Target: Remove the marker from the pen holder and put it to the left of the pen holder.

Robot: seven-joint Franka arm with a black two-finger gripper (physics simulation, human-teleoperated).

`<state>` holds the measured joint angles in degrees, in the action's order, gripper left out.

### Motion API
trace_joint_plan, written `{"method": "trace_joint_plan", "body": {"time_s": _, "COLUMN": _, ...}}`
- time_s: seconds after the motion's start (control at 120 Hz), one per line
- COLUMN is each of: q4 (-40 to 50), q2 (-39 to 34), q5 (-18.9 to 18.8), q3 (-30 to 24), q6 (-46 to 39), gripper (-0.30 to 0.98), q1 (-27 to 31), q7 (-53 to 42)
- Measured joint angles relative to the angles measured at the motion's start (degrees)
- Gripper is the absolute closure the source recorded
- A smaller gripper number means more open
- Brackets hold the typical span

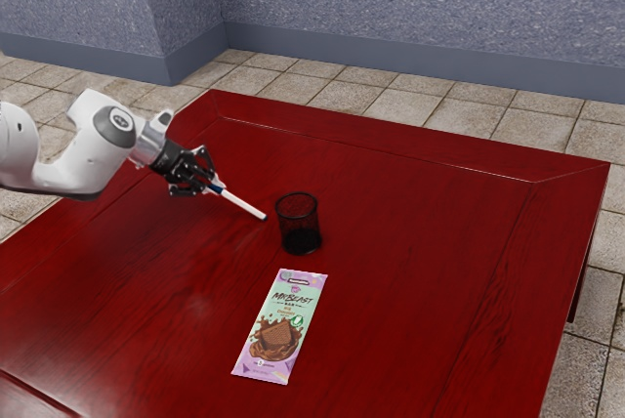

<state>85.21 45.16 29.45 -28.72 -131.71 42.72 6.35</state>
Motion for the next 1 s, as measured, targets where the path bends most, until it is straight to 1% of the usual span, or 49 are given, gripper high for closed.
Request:
{"method": "trace_joint_plan", "body": {"time_s": 0.067, "q4": 0.1, "q2": 0.6, "q5": 0.2, "q3": 0.0, "q6": 0.0, "gripper": 0.68, "q1": 0.1, "q7": -0.2}}
{"method": "trace_joint_plan", "body": {"time_s": 0.217, "q4": 0.6, "q2": 0.9, "q5": 0.8, "q3": 0.0, "q6": 0.2, "gripper": 0.5, "q1": 0.4, "q7": -1.1}}
{"method": "trace_joint_plan", "body": {"time_s": 0.4, "q4": 1.4, "q2": 0.9, "q5": 0.8, "q3": 0.3, "q6": 0.6, "gripper": 0.32, "q1": 0.5, "q7": -2.0}}
{"method": "trace_joint_plan", "body": {"time_s": 0.558, "q4": 1.7, "q2": 0.8, "q5": -0.3, "q3": 1.2, "q6": 1.6, "gripper": 0.2, "q1": 0.5, "q7": -2.1}}
{"method": "trace_joint_plan", "body": {"time_s": 0.633, "q4": 2.3, "q2": -0.3, "q5": -1.2, "q3": 3.4, "q6": 2.5, "gripper": 0.14, "q1": -0.9, "q7": -2.1}}
{"method": "trace_joint_plan", "body": {"time_s": 0.692, "q4": 2.6, "q2": -2.6, "q5": -2.0, "q3": 6.5, "q6": 3.8, "gripper": 0.11, "q1": -3.8, "q7": -2.1}}
{"method": "trace_joint_plan", "body": {"time_s": 0.767, "q4": 2.9, "q2": -6.5, "q5": -2.6, "q3": 13.7, "q6": 6.5, "gripper": 0.08, "q1": -10.1, "q7": -2.3}}
{"method": "trace_joint_plan", "body": {"time_s": 0.825, "q4": 4.9, "q2": -12.6, "q5": -2.9, "q3": 25.2, "q6": 10.1, "gripper": 0.06, "q1": -20.9, "q7": -3.7}}
{"method": "trace_joint_plan", "body": {"time_s": 0.867, "q4": 6.3, "q2": -18.6, "q5": -4.0, "q3": 30.3, "q6": 13.9, "gripper": 0.05, "q1": -27.6, "q7": -4.8}}
{"method": "trace_joint_plan", "body": {"time_s": 0.933, "q4": 9.0, "q2": -30.0, "q5": -8.2, "q3": 33.5, "q6": 19.3, "gripper": 0.03, "q1": -36.5, "q7": -6.3}}
{"method": "trace_joint_plan", "body": {"time_s": 1.0, "q4": 8.9, "q2": -38.2, "q5": -12.6, "q3": 33.1, "q6": 24.3, "gripper": 0.03, "q1": -41.5, "q7": -7.5}}
